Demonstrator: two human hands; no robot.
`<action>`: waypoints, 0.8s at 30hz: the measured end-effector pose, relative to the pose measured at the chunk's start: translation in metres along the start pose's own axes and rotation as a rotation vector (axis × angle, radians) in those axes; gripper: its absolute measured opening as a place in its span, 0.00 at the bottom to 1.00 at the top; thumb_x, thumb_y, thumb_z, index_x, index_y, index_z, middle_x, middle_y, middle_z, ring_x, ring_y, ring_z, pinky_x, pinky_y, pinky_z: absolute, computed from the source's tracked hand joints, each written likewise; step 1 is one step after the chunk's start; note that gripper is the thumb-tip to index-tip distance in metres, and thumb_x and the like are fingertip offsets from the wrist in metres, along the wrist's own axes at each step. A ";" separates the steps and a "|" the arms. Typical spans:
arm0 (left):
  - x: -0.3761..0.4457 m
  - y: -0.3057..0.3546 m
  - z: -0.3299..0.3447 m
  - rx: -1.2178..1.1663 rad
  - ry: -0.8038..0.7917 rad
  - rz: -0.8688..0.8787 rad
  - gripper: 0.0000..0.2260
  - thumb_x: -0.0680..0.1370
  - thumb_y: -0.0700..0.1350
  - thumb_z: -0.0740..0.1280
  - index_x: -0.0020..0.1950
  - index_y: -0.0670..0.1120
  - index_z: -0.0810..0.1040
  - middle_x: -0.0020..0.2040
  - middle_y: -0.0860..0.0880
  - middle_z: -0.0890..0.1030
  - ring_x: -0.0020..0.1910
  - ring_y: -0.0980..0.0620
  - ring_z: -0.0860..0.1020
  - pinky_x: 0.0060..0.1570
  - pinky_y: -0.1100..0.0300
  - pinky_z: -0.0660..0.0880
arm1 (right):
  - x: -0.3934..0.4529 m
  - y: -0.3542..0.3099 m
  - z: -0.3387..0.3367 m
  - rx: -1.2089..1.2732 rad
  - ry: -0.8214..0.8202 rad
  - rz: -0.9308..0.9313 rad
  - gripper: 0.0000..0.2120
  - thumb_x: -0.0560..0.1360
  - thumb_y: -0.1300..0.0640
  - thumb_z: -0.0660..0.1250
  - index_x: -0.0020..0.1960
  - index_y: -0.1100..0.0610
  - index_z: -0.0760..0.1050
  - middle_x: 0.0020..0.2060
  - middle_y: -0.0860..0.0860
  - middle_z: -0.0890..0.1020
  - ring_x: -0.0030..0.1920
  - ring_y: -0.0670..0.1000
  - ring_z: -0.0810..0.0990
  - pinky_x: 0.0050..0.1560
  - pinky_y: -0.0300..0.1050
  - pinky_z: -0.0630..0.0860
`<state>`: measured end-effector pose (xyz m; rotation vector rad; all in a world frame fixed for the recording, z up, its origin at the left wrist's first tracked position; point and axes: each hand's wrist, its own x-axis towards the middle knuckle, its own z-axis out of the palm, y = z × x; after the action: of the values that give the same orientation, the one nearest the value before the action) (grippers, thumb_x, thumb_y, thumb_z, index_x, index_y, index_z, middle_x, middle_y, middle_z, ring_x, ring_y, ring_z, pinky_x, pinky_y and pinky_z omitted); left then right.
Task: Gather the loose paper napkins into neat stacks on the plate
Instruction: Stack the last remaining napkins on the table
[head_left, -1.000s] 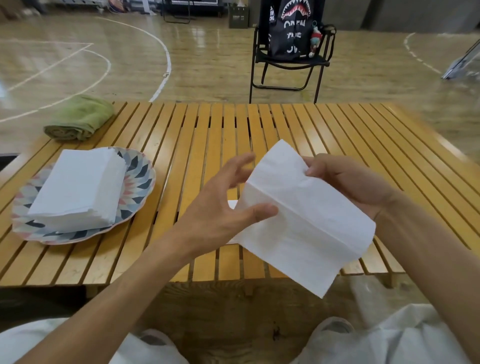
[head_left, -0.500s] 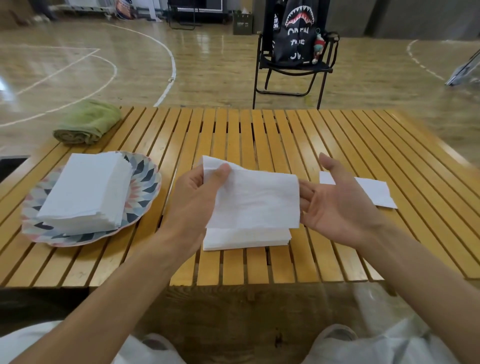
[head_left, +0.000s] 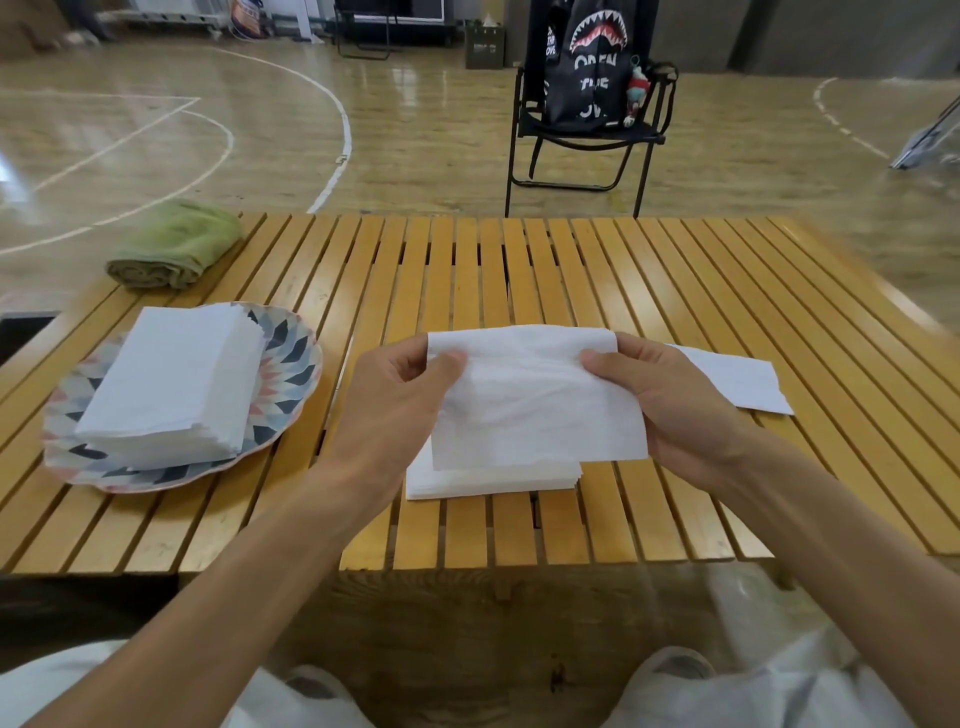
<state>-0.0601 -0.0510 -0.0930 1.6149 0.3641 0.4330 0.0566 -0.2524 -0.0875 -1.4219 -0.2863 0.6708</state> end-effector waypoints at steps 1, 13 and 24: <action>0.000 0.001 -0.001 -0.016 -0.008 0.015 0.09 0.81 0.44 0.64 0.50 0.54 0.84 0.47 0.54 0.84 0.49 0.53 0.82 0.51 0.51 0.80 | -0.001 -0.002 0.000 0.017 -0.010 -0.010 0.10 0.80 0.56 0.68 0.60 0.52 0.83 0.55 0.52 0.86 0.52 0.53 0.86 0.42 0.45 0.83; 0.010 0.008 -0.024 0.005 -0.171 0.158 0.19 0.80 0.47 0.54 0.47 0.50 0.86 0.49 0.51 0.82 0.51 0.50 0.79 0.48 0.55 0.77 | 0.004 -0.006 -0.011 0.060 0.037 -0.068 0.16 0.82 0.57 0.57 0.51 0.60 0.83 0.52 0.54 0.85 0.46 0.51 0.84 0.44 0.46 0.81; 0.011 0.006 -0.024 0.124 -0.090 0.198 0.18 0.76 0.41 0.72 0.63 0.52 0.74 0.49 0.55 0.85 0.49 0.58 0.83 0.41 0.66 0.80 | 0.009 0.002 -0.009 -0.291 0.130 -0.030 0.10 0.75 0.59 0.74 0.56 0.55 0.82 0.49 0.48 0.87 0.53 0.53 0.84 0.56 0.51 0.81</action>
<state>-0.0625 -0.0253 -0.0851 1.7931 0.1663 0.4936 0.0687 -0.2546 -0.0925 -1.7275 -0.3112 0.5240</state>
